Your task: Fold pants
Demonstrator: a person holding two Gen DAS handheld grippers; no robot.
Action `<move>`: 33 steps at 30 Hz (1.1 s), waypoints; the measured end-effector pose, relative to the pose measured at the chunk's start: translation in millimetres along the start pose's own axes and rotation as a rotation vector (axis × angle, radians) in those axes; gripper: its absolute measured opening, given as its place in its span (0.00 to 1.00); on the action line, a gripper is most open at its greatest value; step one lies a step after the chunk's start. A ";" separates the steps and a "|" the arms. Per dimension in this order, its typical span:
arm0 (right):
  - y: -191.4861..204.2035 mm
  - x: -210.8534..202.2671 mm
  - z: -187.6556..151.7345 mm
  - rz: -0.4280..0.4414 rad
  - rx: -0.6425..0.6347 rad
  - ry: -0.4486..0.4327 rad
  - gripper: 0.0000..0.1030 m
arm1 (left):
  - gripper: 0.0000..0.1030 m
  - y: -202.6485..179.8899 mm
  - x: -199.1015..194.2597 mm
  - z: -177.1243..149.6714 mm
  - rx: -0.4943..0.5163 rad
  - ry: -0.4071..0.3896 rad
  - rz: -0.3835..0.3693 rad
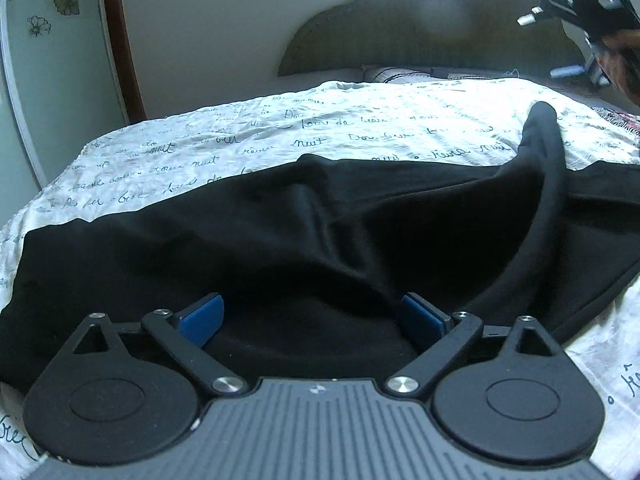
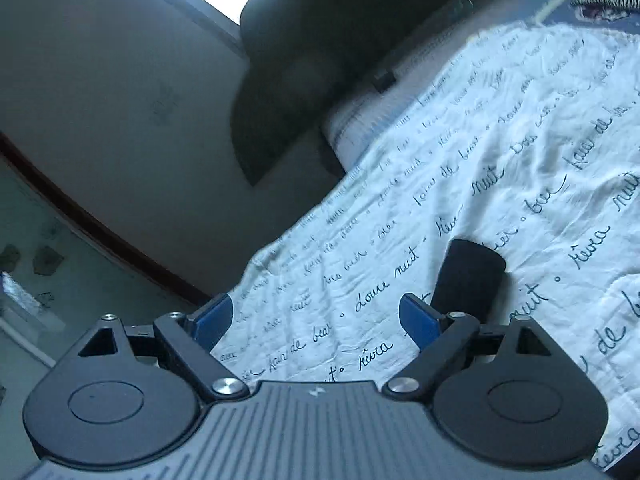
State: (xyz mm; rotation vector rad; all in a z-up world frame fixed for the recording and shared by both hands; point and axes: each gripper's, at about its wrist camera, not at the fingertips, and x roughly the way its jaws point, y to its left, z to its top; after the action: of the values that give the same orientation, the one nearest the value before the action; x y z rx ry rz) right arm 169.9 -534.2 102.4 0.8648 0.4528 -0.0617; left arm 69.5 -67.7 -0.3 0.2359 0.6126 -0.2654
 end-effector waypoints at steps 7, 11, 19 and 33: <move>-59.0 -1.8 -19.8 -0.129 0.187 0.085 0.89 | 0.94 1.1 1.5 0.0 -0.010 0.003 -0.009; -48.7 22.0 -30.0 -0.003 0.234 0.259 0.89 | 0.96 0.8 2.6 -0.2 -0.014 0.004 -0.010; 14.2 49.5 -2.0 0.066 -0.015 0.128 0.89 | 0.97 1.2 3.4 0.2 -0.017 0.006 -0.012; -7.8 60.2 -9.7 0.249 0.062 0.156 0.91 | 0.98 1.7 4.1 -0.3 -0.024 0.008 -0.016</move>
State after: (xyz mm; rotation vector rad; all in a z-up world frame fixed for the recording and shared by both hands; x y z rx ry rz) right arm 219.1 -524.3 66.8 0.9853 0.4877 0.2225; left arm 73.1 -66.7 -2.8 0.2088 0.6253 -0.2722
